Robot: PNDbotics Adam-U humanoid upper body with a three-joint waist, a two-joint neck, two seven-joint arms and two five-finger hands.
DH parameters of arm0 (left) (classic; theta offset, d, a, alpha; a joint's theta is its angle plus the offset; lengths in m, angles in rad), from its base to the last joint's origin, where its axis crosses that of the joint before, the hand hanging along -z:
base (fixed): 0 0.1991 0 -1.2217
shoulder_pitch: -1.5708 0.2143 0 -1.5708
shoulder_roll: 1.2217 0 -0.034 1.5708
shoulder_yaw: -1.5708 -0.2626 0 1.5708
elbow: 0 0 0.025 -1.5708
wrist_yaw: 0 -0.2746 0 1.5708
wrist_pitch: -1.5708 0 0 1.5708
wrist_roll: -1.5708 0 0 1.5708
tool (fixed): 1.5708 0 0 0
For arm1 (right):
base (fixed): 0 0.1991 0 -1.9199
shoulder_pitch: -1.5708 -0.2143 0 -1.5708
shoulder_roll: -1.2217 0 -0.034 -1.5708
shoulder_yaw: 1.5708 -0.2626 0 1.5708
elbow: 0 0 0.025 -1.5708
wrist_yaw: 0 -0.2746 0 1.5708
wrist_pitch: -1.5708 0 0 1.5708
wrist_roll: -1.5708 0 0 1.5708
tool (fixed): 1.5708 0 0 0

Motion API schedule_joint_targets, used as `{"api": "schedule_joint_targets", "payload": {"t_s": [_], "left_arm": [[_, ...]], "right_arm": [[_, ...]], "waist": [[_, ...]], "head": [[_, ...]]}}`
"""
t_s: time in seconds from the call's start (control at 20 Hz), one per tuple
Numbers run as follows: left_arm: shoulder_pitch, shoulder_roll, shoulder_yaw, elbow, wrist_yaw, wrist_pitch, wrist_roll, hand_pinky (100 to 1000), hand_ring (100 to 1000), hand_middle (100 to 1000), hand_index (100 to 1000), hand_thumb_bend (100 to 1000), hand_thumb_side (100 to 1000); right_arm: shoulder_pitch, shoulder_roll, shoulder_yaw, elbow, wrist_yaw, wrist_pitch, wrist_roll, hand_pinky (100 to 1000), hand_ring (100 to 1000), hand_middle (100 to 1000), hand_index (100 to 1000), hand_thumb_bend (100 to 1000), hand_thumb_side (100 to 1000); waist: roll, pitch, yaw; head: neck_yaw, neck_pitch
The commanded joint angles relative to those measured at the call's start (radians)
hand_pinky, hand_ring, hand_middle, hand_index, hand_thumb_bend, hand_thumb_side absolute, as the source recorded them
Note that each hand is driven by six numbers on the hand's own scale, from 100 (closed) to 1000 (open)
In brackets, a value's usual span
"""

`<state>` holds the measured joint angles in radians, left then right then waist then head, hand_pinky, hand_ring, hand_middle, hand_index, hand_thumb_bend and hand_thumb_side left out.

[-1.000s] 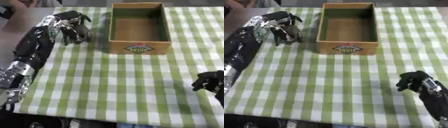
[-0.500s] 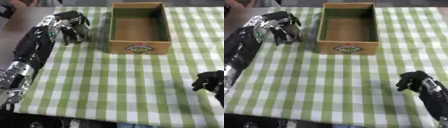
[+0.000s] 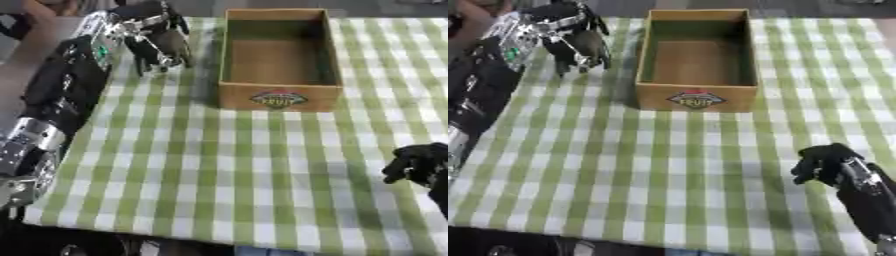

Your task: Pick up objects on the table and place them in the box.

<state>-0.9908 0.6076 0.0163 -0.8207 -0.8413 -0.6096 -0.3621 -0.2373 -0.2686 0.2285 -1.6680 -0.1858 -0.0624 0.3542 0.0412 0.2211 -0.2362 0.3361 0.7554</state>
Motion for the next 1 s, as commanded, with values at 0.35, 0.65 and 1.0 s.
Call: {"api": "schedule_joint_targets", "payload": {"t_s": [0.35, 0.65, 1.0], "left_arm": [[-0.073, -0.042, -0.04, -0.096, 0.107, 0.002, -0.044, 396, 100, 100, 739, 311, 100], [-0.083, -0.091, -0.068, -0.112, 0.095, -0.015, -0.037, 402, 100, 100, 746, 322, 100], [-0.079, -0.127, -0.093, -0.126, 0.059, -0.037, -0.005, 409, 100, 104, 752, 341, 100]], "right_arm": [[-0.013, -0.016, 0.001, -0.012, -0.002, -0.002, 0.011, 568, 610, 545, 702, 100, 909], [-0.019, -0.013, 0.005, -0.013, -0.002, -0.001, 0.015, 568, 610, 545, 703, 100, 910], [-0.024, -0.011, 0.009, -0.013, -0.003, 0.0, 0.02, 567, 610, 545, 703, 100, 910]], "waist": [[-0.001, -0.019, -0.038], [0.002, -0.016, -0.061], [0.006, -0.014, -0.076]], "head": [[0.018, 0.0], [0.027, -0.006], [0.034, -0.011]]}}
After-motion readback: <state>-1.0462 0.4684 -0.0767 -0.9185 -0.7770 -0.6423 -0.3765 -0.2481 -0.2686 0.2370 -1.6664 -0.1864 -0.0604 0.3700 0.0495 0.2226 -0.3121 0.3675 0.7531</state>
